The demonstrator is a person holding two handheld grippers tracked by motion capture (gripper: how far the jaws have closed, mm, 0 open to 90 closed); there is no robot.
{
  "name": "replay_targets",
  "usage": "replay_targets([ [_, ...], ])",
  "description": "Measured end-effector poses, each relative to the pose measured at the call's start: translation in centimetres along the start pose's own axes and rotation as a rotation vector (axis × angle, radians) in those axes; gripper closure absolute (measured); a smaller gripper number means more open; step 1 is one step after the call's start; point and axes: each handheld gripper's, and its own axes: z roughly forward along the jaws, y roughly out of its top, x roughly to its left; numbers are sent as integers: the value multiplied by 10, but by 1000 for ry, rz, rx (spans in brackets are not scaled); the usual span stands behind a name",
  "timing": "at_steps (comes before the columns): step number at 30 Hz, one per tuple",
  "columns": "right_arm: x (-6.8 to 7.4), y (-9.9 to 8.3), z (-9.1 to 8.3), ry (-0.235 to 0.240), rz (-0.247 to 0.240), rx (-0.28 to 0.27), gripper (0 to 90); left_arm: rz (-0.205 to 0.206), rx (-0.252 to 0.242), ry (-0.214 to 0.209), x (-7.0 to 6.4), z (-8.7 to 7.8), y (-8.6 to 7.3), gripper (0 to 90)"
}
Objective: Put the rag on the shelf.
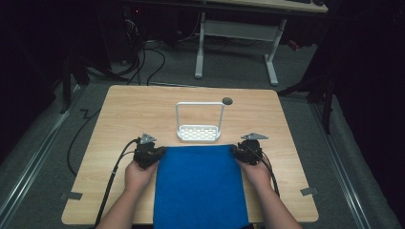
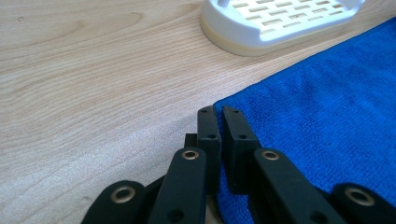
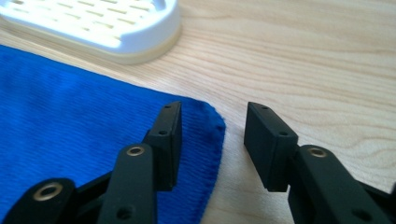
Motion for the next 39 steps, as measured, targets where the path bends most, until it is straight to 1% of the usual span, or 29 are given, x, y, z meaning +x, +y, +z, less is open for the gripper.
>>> replay_targets([
  [1, 0, 0, 0, 8, -10, -1, 610, -5, 1, -6, 1, 0, 0, 863],
  [4, 1, 0, 0, 16, -31, -1, 653, -4, 2, -5, 1, 0, 0, 864],
  [5, 3, 0, 1, 21, -39, -1, 724, -4, 1, -5, 1, 0, 0, 864],
  [6, 4, 0, 0, 20, -41, 2, 757, -6, 0, -5, 1, 0, 0, 864],
  [7, 4, 0, 0, 20, -41, 2, 757, -6, 0, -5, 1, 0, 0, 864],
  [8, 5, 0, 0, 16, -48, 6, 850, -4, 2, -6, 2, 0, 0, 865],
  [9, 5, 0, 0, 16, -48, 6, 850, -16, 1, -13, 3, 0, 0, 865],
  [10, 5, 0, 0, 18, -53, 9, 880, -33, 1, -24, 5, 0, 0, 868],
  [12, 7, 0, -2, 18, -64, 4, 882, -42, 8, -36, 7, -2, 1, 871],
  [15, 13, 0, -7, 37, -71, -30, 882, -29, -12, -29, 5, -7, 2, 872],
  [16, 13, 0, -7, 37, -71, -30, 882, -29, -12, -29, 5, -7, 2, 873],
  [17, 17, 0, -14, 41, -85, -72, 883, -13, -40, -16, 3, -13, 3, 873],
  [18, 17, 0, -14, 41, -85, -72, 883, -13, -40, -16, 3, -13, 3, 874],
  [19, 18, -2, -25, 60, -47, -136, 884, 18, -67, -11, 0, -20, 5, 873],
  [20, 18, -2, -25, 60, -47, -136, 884, 18, -67, -11, 0, -20, 5, 873],
  [21, 19, -3, -32, 71, -41, -164, 884, 40, -91, -5, -4, -26, 3, 873],
  [22, 19, -3, -32, 71, -41, -164, 884, 40, -91, -5, -4, -26, 3, 873],
  [23, 20, -4, -38, 66, -58, -187, 885, 38, -125, -14, -7, -33, -2, 873],
  [25, 20, -5, -40, 68, -59, -196, 886, 40, -129, -13, -8, -34, -3, 873],
  [26, 20, -6, -42, 72, -59, -202, 885, 52, -124, -9, -10, -36, -3, 873],
  [27, 21, -6, -46, 79, -63, -213, 885, 52, -148, -9, -14, -41, -4, 873],
  [28, 21, -6, -46, 79, -63, -213, 885, 52, -148, -9, -14, -41, -4, 873],
  [29, 21, -5, -51, 86, -70, -230, 885, 30, -164, -35, -16, -45, -4, 873],
  [31, 22, -5, -54, 87, -76, -238, 885, 33, -170, -36, -17, -47, -4, 872],
  [33, 24, -3, -61, 87, -90, -265, 885, 50, -185, -30, -21, -52, -3, 872],
  [36, 26, -1, -68, 89, -97, -293, 885, 49, -211, -32, -23, -59, -1, 873],
  [37, 27, 1, -74, 84, -101, -319, 886, 51, -231, -34, -24, -66, 1, 873],
  [38, 27, 1, -74, 84, -101, -319, 886, 51, -231, -34, -24, -66, 1, 874],
  [39, 27, 2, -80, 91, -104, -342, 885, 52, -241, -35, -25, -69, 2, 873],
])
